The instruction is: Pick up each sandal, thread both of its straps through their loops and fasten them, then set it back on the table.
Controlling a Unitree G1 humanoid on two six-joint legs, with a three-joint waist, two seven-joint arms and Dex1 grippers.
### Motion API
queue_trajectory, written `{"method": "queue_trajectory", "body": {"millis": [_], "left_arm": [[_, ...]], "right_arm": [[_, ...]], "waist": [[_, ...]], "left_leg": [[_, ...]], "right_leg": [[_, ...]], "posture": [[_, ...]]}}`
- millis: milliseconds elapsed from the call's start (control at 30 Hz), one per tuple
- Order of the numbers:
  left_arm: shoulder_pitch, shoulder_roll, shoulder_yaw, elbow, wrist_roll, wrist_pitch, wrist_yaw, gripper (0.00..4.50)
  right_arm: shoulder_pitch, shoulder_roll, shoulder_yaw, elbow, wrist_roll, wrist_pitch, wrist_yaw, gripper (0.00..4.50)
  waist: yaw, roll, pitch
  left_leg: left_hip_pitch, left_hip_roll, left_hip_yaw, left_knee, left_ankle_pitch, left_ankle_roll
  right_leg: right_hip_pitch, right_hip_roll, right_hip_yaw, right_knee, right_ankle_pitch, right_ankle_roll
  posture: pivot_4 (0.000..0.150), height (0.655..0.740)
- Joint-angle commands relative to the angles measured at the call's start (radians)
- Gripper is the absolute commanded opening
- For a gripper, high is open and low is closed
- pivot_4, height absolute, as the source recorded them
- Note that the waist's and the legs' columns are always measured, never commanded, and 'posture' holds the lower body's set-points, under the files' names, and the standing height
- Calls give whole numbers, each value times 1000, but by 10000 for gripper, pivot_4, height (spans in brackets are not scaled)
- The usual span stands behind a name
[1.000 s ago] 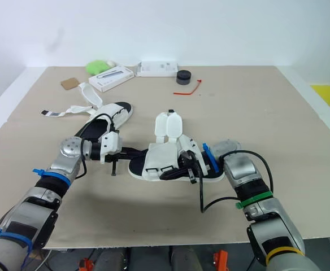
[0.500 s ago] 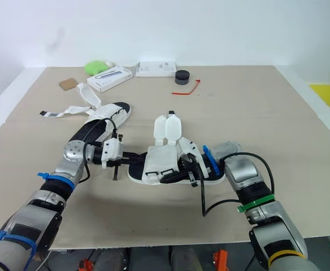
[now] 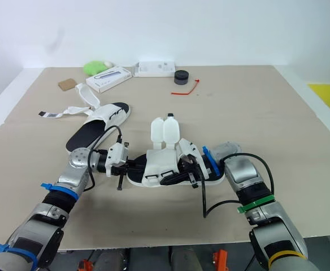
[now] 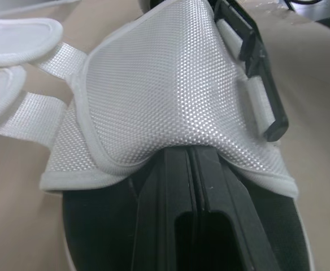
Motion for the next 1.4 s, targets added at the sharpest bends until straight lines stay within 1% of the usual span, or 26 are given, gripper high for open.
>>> {"method": "queue_trajectory", "body": {"millis": [33,167,267,300,400,567,800,933,1267,1400], "left_arm": [[38,-11,-121,40,79,-31,-82,516],[31,28,-155,167,186,-166,-51,516],[24,38,-159,236,218,-210,-20,516],[24,39,-156,254,222,-219,-8,516],[30,33,-142,273,205,-209,4,516],[64,22,-130,248,165,-175,-3,516],[71,28,-125,237,142,-143,-2,516],[76,38,-131,226,141,-145,-8,516],[76,34,-130,203,135,-128,-6,516],[77,36,-128,205,136,-130,-1,516]], "right_arm": [[-29,38,-28,-29,45,2,-5,0],[-30,42,-33,-36,47,9,-13,0],[-28,41,-37,-45,49,15,-18,0],[-27,41,-39,-49,48,18,-21,0],[-25,39,-43,-57,46,25,-27,0],[-23,30,-52,-70,52,39,-25,0],[-34,20,-62,-51,44,26,-24,0],[-59,19,-70,-5,32,4,-29,0],[-142,13,-67,195,-18,-96,-18,0],[-132,11,-59,187,-9,-95,-3,0]], "waist": [[-2,0,0],[-2,0,-3],[-2,1,-9],[-2,2,-10],[-2,3,-15],[-2,7,-21],[-2,7,-24],[-2,7,-24],[-3,7,-24],[-3,7,-24]], "left_leg": [[0,0,0,0,0,0],[1,1,0,0,0,0],[3,1,0,0,0,0],[4,1,0,0,0,0],[5,1,0,0,0,0],[8,1,0,1,0,0],[8,1,0,0,0,0],[7,1,0,0,0,0],[9,1,0,0,0,0],[9,1,0,0,0,0]], "right_leg": [[0,0,0,0,0,0],[0,1,0,0,0,0],[2,1,0,0,0,-1],[3,1,0,0,-1,-4],[4,0,0,0,-1,-5],[5,0,0,0,-1,-5],[5,0,0,0,-1,-6],[5,0,0,0,-1,-6],[4,0,0,0,0,-6],[4,1,0,0,0,-6]], "posture": [[1500,7400],[1500,7400],[1500,7400],[1500,7400],[1500,7400],[1500,7400],[1500,7400],[1500,7400],[1500,7400],[1500,7400]]}}
